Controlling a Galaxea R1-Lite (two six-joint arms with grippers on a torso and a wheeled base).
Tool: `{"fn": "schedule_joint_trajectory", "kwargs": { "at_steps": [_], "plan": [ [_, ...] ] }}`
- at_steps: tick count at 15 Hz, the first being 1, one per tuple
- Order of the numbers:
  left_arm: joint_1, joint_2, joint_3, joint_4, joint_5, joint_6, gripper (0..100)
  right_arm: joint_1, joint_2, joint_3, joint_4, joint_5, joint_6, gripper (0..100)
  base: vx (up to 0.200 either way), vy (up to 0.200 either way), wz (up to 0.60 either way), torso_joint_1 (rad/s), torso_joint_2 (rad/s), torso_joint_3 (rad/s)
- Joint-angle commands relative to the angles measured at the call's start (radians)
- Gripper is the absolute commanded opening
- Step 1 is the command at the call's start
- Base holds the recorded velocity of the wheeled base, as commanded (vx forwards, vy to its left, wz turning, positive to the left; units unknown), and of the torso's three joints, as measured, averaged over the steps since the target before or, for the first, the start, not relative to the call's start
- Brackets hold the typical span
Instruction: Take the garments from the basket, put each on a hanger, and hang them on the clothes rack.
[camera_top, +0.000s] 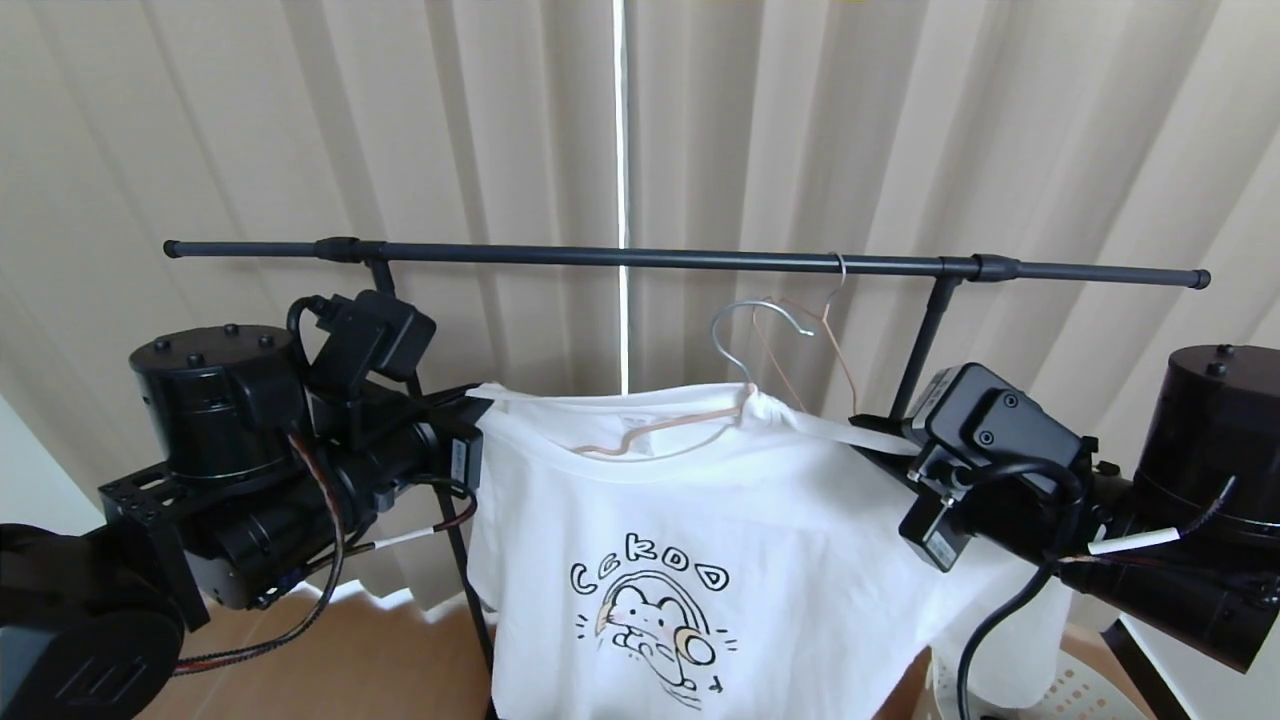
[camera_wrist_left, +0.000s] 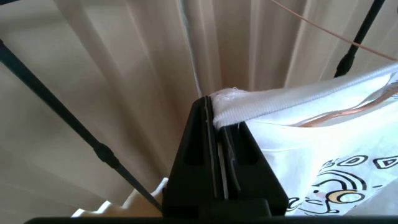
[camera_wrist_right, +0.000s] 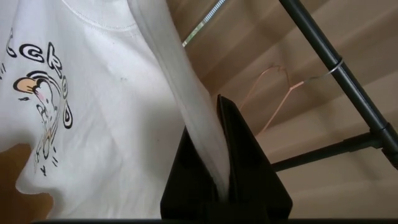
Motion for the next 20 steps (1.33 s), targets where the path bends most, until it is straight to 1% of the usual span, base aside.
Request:
{"fn": "schedule_joint_trajectory", "kwargs": {
  "at_steps": [1, 3, 4, 6, 7, 8, 9, 11, 12, 14, 16, 18, 19, 20],
  "plan": [
    [-0.003, -0.007, -0.004, 0.0, 0.001, 0.0, 0, 0.007, 0.0, 0.0, -0.001, -0.001, 0.0, 0, 0.0, 0.0, 0.0, 0.0, 0.0, 0.0],
    [-0.012, -0.017, 0.004, 0.0, 0.001, 0.002, 0, 0.01, 0.008, -0.012, -0.001, 0.0, 0.003, 0, 0.0, 0.0, 0.0, 0.0, 0.0, 0.0],
    [-0.038, -0.036, 0.011, 0.003, 0.001, 0.005, 0, 0.024, 0.023, -0.024, -0.003, 0.0, 0.018, 0, 0.0, 0.0, 0.0, 0.0, 0.0, 0.0],
    [-0.083, -0.054, 0.011, 0.038, 0.025, 0.017, 0, 0.048, 0.036, -0.049, -0.001, -0.008, 0.105, 0, 0.0, 0.0, 0.0, 0.0, 0.0, 0.0],
    [-0.083, -0.054, 0.011, 0.038, 0.025, 0.017, 0, 0.048, 0.036, -0.049, -0.001, -0.008, 0.105, 0, 0.0, 0.0, 0.0, 0.0, 0.0, 0.0],
    [-0.109, -0.054, 0.007, 0.044, 0.047, 0.02, 0, 0.061, 0.051, -0.061, -0.001, -0.017, 0.122, 0, 0.0, 0.0, 0.0, 0.0, 0.0, 0.0],
    [-0.12, -0.054, -0.001, 0.046, 0.051, 0.022, 0, 0.068, 0.066, -0.072, -0.001, -0.021, 0.131, 0, 0.0, 0.0, 0.0, 0.0, 0.0, 0.0],
    [-0.123, -0.051, -0.002, 0.044, 0.071, 0.057, 0, 0.079, 0.069, -0.072, 0.003, -0.02, 0.159, 0, 0.0, 0.0, 0.0, 0.0, 0.0, 0.0],
    [-0.123, -0.051, -0.002, 0.044, 0.073, 0.06, 0, 0.082, 0.071, -0.073, 0.005, -0.02, 0.162, 0, 0.0, 0.0, 0.0, 0.0, 0.0, 0.0],
    [-0.143, -0.051, -0.013, 0.044, 0.073, 0.062, 0, 0.116, 0.075, -0.058, 0.008, -0.027, 0.234, 0, 0.0, 0.0, 0.0, 0.0, 0.0, 0.0],
    [-0.169, -0.045, -0.031, 0.044, 0.073, 0.062, 0, 0.13, 0.072, -0.049, 0.011, -0.072, 0.32, 0, 0.0, 0.0, 0.0, 0.0, 0.0, 0.0],
    [-0.199, -0.033, -0.03, 0.044, 0.073, 0.062, 0, 0.139, 0.074, -0.01, -0.001, -0.093, 0.378, 0, 0.0, 0.0, 0.0, 0.0, 0.0, 0.0],
    [-0.212, -0.031, -0.031, 0.044, 0.073, 0.062, 0, 0.14, 0.075, 0.013, -0.001, -0.093, 0.421, 0, 0.0, 0.0, 0.0, 0.0, 0.0, 0.0],
    [-0.227, -0.031, -0.038, 0.044, 0.074, 0.062, 0, 0.14, 0.08, 0.014, -0.001, -0.096, 0.435, 0, 0.0, 0.0, 0.0, 0.0, 0.0, 0.0]
  ]
}}
